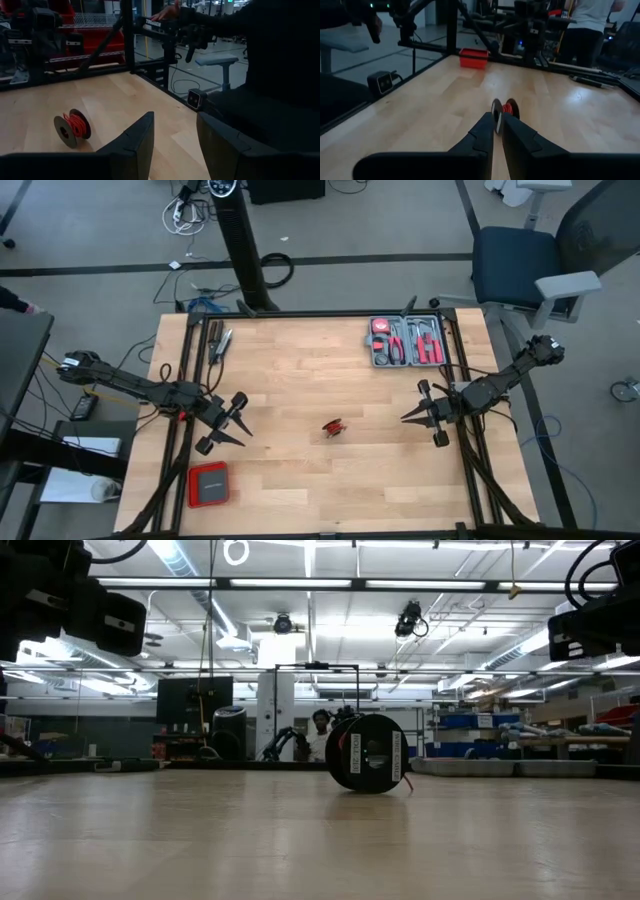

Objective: Coil cords
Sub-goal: Return to Home Position

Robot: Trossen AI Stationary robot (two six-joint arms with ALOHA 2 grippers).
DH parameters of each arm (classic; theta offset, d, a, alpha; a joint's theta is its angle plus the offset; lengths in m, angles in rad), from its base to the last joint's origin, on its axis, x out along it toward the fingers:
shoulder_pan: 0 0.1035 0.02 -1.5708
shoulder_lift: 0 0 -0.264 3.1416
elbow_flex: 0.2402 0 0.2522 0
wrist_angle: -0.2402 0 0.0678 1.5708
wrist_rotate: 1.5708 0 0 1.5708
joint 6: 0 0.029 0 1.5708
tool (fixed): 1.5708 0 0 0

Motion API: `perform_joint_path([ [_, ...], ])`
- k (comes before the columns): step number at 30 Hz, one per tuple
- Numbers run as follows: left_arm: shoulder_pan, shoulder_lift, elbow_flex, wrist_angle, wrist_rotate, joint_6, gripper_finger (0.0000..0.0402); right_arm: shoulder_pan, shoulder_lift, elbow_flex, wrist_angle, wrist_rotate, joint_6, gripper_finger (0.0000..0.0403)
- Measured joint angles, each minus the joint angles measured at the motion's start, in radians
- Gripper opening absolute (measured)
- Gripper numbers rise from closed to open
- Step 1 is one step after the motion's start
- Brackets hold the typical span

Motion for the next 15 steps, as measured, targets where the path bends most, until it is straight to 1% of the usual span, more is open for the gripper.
perform_joint_path([
  [4, 0.000, 0.000, 0.000, -0.001, 0.000, 0.001, 0.0152, 0.000, -0.028, 0.000, 0.004, 0.001, 0.000, 0.0035],
  [15, 0.000, 0.000, 0.000, -0.001, 0.000, 0.001, 0.0152, 0.000, -0.026, 0.000, 0.009, 0.000, 0.000, 0.0035],
])
